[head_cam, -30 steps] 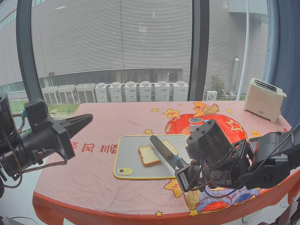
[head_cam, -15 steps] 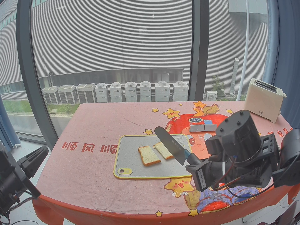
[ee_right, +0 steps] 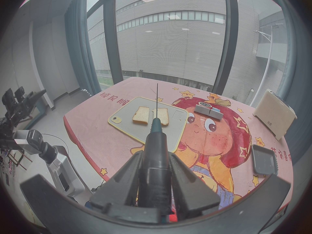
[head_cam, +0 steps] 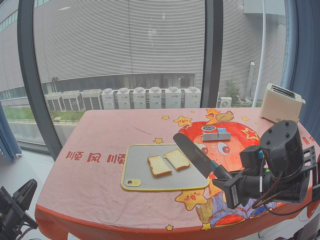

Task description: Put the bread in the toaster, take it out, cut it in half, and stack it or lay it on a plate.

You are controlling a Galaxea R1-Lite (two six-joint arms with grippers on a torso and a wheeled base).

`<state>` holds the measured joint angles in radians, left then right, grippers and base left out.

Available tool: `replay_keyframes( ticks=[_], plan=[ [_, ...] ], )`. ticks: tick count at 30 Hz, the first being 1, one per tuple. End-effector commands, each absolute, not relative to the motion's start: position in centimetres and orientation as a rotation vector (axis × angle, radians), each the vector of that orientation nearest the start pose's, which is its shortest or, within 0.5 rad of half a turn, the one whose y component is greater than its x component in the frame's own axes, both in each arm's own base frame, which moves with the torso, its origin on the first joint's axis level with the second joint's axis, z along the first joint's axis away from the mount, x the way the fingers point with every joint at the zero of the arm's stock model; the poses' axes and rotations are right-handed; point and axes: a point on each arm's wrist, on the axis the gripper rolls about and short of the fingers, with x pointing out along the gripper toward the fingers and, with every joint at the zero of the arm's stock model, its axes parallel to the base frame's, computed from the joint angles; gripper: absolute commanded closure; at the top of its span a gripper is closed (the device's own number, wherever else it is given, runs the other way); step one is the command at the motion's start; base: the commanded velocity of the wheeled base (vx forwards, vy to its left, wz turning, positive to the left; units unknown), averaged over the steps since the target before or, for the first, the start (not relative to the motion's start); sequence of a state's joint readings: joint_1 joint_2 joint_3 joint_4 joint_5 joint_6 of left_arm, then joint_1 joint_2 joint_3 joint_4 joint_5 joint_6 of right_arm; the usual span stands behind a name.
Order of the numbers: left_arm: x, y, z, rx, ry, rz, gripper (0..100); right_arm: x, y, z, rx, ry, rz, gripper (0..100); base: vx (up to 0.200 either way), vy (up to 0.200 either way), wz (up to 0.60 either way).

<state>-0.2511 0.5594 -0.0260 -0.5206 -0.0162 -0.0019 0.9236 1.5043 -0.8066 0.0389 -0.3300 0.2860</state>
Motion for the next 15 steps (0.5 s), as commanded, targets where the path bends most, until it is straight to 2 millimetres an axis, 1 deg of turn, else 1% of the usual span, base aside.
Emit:
replay_keyframes(
  ticks=[1, 5, 7, 11, 13, 14, 15],
  plan=[
    [2.1, -0.5, 12.8, 0.002, -0.042, -0.215, 100, 14.3, 17.8, 18.2, -0.158, 0.655, 0.476, 100, 0.000, 0.000, 0.00],
    [0.8, -0.2, 12.2, 0.001, -0.096, -0.170, 100, 13.9, 17.3, 18.7, -0.146, 0.636, 0.480, 100, 0.000, 0.000, 0.00],
    [0.5, -0.1, 11.9, 0.003, -0.096, -0.162, 100, 13.8, 17.2, 18.8, -0.142, 0.633, 0.482, 100, 0.000, 0.000, 0.00],
    [-0.9, 0.0, 10.5, 0.041, -0.100, -0.104, 100, 13.7, 16.8, 19.3, -0.128, 0.615, 0.480, 100, 0.000, 0.000, 0.00],
    [-1.1, 0.0, 10.2, 0.046, -0.094, -0.094, 100, 13.6, 16.7, 19.4, -0.128, 0.612, 0.481, 100, 0.000, 0.000, 0.00],
    [-1.6, 0.0, 9.4, 0.054, -0.074, -0.079, 100, 13.5, 16.7, 19.5, -0.125, 0.609, 0.484, 100, 0.000, 0.000, 0.00],
    [-1.6, 0.0, 9.4, 0.054, -0.074, -0.079, 100, 13.5, 16.7, 19.5, -0.125, 0.609, 0.484, 100, 0.000, 0.000, 0.00]
  ],
)
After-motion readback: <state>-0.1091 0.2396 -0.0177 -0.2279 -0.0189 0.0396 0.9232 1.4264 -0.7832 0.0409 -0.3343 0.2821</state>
